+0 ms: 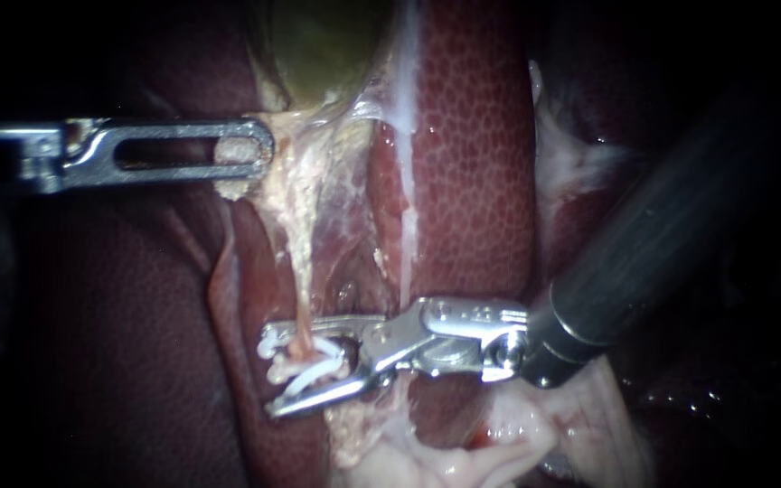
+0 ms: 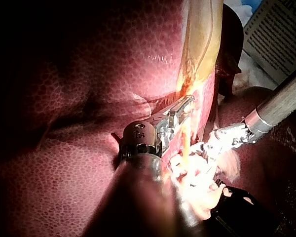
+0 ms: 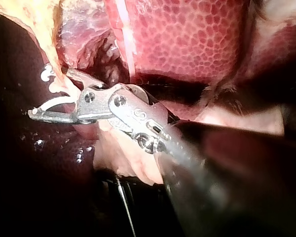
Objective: Clipping second clip left tube
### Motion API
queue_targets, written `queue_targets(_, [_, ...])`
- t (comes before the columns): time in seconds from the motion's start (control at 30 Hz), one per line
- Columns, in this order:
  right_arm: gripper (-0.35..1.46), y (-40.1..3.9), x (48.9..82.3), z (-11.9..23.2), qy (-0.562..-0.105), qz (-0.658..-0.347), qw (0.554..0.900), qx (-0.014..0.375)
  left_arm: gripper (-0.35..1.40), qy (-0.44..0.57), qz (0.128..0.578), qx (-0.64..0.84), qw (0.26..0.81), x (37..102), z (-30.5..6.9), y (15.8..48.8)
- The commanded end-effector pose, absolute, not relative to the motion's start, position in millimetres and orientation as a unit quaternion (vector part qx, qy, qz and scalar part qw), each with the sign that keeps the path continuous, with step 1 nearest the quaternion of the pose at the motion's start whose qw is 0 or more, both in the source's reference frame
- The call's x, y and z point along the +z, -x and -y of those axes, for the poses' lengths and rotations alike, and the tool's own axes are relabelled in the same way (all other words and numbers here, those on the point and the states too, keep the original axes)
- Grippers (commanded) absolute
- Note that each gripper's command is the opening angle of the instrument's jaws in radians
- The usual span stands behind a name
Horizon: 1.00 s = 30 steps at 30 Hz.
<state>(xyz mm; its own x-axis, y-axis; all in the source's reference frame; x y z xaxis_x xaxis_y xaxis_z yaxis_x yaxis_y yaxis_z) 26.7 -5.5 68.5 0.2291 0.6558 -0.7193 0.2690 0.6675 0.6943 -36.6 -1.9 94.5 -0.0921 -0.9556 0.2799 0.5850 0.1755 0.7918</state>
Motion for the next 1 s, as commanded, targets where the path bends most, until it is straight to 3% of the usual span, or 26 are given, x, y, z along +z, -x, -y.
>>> queue_targets(0.03, [0.50, -26.7, 68.6, 5.7, -0.386, -0.604, 0.683, 0.140, -0.35, -0.218, 0.426, -0.604, 0.638, 94.5, 1.9, 36.6])
queue_targets(0.5, [0.44, -27.0, 68.9, 5.9, -0.397, -0.602, 0.680, 0.136, -0.35, -0.218, 0.426, -0.604, 0.638, 94.6, 1.9, 36.6])
queue_targets(0.6, [0.25, -26.8, 69.0, 5.8, -0.410, -0.595, 0.676, 0.145, -0.35, -0.218, 0.426, -0.604, 0.638, 94.6, 1.9, 36.6])
queue_targets(0.67, [-0.03, -26.6, 69.2, 5.7, -0.417, -0.593, 0.673, 0.144, -0.35, -0.218, 0.426, -0.604, 0.638, 94.6, 1.9, 36.6])
queue_targets(0.77, [-0.30, -26.5, 69.4, 5.5, -0.420, -0.592, 0.672, 0.145, -0.35, -0.218, 0.426, -0.604, 0.638, 94.6, 1.9, 36.6])
queue_targets(1.0, [-0.35, -26.3, 69.6, 5.5, -0.417, -0.592, 0.674, 0.148, -0.35, -0.218, 0.426, -0.604, 0.638, 94.6, 1.9, 36.6])
